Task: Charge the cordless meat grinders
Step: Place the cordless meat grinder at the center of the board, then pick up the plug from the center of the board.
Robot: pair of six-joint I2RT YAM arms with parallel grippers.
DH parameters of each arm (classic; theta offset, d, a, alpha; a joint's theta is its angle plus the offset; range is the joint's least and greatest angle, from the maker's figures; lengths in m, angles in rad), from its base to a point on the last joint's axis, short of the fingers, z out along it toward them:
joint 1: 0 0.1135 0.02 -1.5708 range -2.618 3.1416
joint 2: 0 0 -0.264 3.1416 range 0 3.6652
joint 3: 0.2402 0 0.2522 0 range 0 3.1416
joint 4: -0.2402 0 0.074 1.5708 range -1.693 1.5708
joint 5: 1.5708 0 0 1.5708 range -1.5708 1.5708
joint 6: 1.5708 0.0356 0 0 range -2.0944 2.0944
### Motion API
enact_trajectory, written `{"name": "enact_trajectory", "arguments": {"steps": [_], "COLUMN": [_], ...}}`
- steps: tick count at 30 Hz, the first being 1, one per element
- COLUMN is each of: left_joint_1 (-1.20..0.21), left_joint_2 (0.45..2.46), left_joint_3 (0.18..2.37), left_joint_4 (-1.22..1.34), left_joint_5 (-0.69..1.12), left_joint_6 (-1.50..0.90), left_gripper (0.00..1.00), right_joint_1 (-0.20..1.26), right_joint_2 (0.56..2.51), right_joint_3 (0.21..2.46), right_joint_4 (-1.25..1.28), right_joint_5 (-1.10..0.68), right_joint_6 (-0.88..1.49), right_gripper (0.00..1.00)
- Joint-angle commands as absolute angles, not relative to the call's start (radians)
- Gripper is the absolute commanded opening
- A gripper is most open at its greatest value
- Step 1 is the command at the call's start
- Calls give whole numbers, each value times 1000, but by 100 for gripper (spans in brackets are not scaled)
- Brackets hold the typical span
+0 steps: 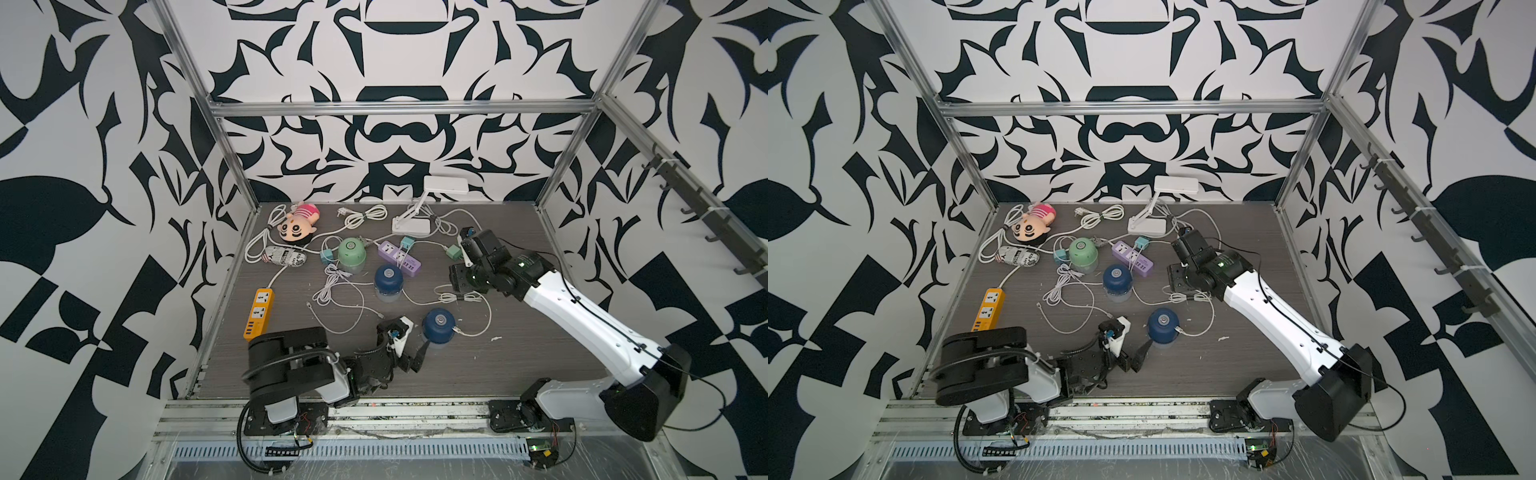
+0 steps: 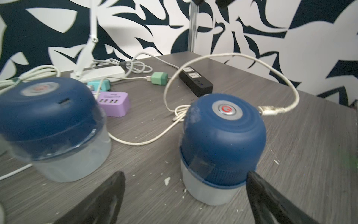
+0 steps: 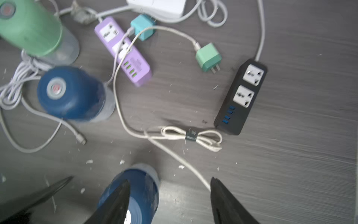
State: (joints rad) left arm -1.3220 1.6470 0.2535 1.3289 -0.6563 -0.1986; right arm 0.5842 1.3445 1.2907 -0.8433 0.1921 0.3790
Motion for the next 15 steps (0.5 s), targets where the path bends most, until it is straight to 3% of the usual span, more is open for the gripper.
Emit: {"name": "enact_trajectory", "arguments": {"steps": [1, 7, 15], "left_joint_1": [-1326, -1253, -1193], "left_joint_2": [1461, 1142, 1060], "left_joint_3": [276, 561, 683], "left_joint_4": [1020, -1, -246], "left_joint_5": [-772, -887, -776], "left_joint_6": [-334, -670, -655], "left_gripper": [99, 100, 99], "right_joint_1": [572, 555, 477], "right_joint_2": [1396, 1476, 1664], "right_joint_3": [1375, 1408, 1510], "right_joint_4": [-837, -752, -742], "right_joint_5": [247, 281, 275], "right_joint_6": [395, 357, 272], "right_gripper": [70, 70, 68]}}
